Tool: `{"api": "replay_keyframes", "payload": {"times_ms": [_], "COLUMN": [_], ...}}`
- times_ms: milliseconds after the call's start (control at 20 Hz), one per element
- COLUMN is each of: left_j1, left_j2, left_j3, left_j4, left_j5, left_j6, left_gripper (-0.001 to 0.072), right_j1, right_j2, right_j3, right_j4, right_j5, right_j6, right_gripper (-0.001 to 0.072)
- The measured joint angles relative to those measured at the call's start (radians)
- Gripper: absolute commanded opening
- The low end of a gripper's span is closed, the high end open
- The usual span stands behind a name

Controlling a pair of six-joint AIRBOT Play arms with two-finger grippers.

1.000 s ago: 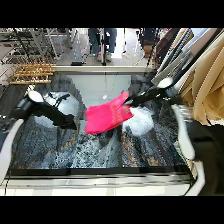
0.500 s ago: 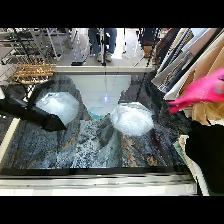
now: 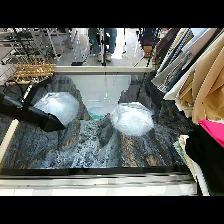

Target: Fold the clothes and pants, and hang the long-sleeved shirts on hangers.

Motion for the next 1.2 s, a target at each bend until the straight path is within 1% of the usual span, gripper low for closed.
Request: {"api": "replay_keyframes", "payload": {"times_ms": [150, 200, 250, 300, 400, 550, 600, 700, 800, 850, 950, 1050, 1200], "left_j1": [0.0, 0.0, 0.0, 0.0, 0.0, 0.002, 0.003, 0.003, 0.001, 0.0, 0.003, 0.017, 0.032], "left_j2": [-0.025, -0.033, -0.042, -0.049, -0.06, -0.068, -0.069, -0.071, -0.066, -0.057, -0.025, 0.022, 0.085], "left_j3": [0.0, 0.0, 0.0, 0.0, 0.0, 0.0, 0.0, 0.0, 0.0, 0.0, 0.0, 0.0, 0.0], "left_j4": [0.0, 0.0, 0.0, 0.0, 0.0, 0.004, 0.018, 0.089, 0.258, 0.377, 0.594, 0.732, 0.831], "left_j5": [0.005, 0.005, 0.007, 0.008, 0.008, 0.008, 0.008, 0.008, 0.034, 0.06, 0.137, 0.232, 0.348], "left_j6": [0.003, 0.003, 0.003, 0.003, 0.003, 0.003, 0.003, 0.002, -0.045, -0.084, -0.167, -0.235, -0.299], "left_gripper": [0.0008, 0.0008, 0.0008, 0.0008, 0.0008, 0.0008, 0.0007, 0.0006, 0.0007, 0.0007, 0.0008, 0.0008, 0.0008], "right_j1": [-0.024, -0.028, -0.031, -0.034, -0.036, -0.038, -0.039, -0.028, 0.021, 0.071, 0.213, 0.398, 0.737], "right_j2": [0.023, 0.025, 0.025, 0.021, -0.002, -0.047, -0.057, -0.068, -0.073, -0.075, -0.077, -0.079, -0.08], "right_j3": [-0.222, -0.289, -0.337, -0.37, -0.364, -0.201, -0.126, -0.001, 0.076, 0.098, 0.108, 0.074, -0.052], "right_j4": [-0.095, -0.129, -0.16, -0.194, -0.229, -0.238, -0.201, -0.051, 0.163, 0.259, 0.356, 0.352, 0.239], "right_j5": [0.004, 0.007, 0.008, 0.022, 0.021, -0.003, -0.039, -0.157, -0.272, -0.308, -0.334, -0.322, -0.317], "right_j6": [-0.005, -0.006, -0.008, -0.016, -0.042, -0.058, -0.057, -0.05, -0.069, -0.093, -0.146, -0.187, -0.226], "right_gripper": [0.0023, 0.018, 0.0512, 0.0713, 0.0702, 0.07, 0.07, 0.0699, 0.0699, 0.0699, 0.0698, 0.0698, 0.0697]}}
